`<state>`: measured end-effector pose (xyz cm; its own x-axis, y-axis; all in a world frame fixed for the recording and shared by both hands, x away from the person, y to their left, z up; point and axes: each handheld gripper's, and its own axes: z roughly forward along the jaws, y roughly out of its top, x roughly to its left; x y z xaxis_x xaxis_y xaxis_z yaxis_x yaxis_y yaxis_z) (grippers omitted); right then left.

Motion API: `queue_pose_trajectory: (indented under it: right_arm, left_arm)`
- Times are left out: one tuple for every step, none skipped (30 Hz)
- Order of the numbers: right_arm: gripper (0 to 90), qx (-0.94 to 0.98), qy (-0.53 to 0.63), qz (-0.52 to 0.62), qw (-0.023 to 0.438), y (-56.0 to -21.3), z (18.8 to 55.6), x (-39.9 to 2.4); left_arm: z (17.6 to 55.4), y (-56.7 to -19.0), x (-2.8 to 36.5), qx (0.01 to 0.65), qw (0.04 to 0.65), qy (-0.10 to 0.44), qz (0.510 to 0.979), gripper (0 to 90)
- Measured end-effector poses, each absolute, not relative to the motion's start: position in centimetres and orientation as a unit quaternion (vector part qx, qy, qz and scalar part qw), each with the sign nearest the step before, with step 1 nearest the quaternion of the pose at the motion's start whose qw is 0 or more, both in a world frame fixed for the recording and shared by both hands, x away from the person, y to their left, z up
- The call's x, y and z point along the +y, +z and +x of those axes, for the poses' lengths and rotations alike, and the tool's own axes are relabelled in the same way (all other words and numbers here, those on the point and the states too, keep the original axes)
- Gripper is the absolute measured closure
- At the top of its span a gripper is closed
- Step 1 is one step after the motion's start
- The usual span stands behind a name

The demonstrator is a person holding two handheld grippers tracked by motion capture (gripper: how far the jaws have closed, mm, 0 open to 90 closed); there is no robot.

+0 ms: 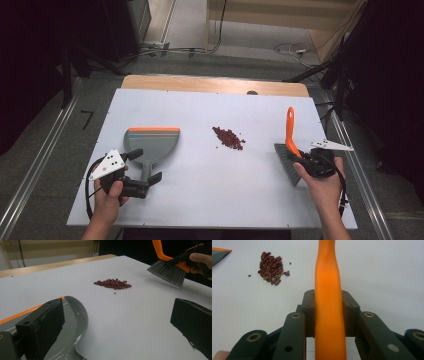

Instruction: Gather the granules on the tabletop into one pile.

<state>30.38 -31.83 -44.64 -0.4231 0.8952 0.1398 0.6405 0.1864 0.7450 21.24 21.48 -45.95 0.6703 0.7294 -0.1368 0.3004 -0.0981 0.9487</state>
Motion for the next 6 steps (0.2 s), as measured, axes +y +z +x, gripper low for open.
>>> queue_pose_trajectory:
  right_arm:
    - [68.7, 0.752, 0.383, 0.511, 0.166, -44.66, 30.39, -31.82]
    - [68.7, 0.752, 0.383, 0.51, 0.167, -44.68, 30.41, -31.82]
    - [68.7, 0.752, 0.383, 0.51, 0.167, -44.68, 30.42, -31.82]
    - [68.7, 0.752, 0.383, 0.51, 0.167, -44.68, 30.42, -31.81]
    - [68.7, 0.751, 0.383, 0.51, 0.168, -44.66, 30.41, -31.81]
    - [68.7, 0.751, 0.383, 0.511, 0.167, -44.64, 30.38, -31.81]
  left_arm:
    - [21.25, -45.95, 21.49, 0.359, 0.567, 0.189, 0.717, 0.0]
    - [21.26, -45.97, 21.5, 0.359, 0.568, 0.189, 0.716, 0.0]
    - [21.27, -45.99, 21.52, 0.36, 0.567, 0.189, 0.716, 0.0]
    - [21.28, -46.0, 21.54, 0.36, 0.567, 0.189, 0.717, 0.0]
    - [21.29, -46.01, 21.55, 0.36, 0.566, 0.189, 0.717, 0.0]
    - [21.3, -46.02, 21.55, 0.359, 0.566, 0.189, 0.718, 0.0]
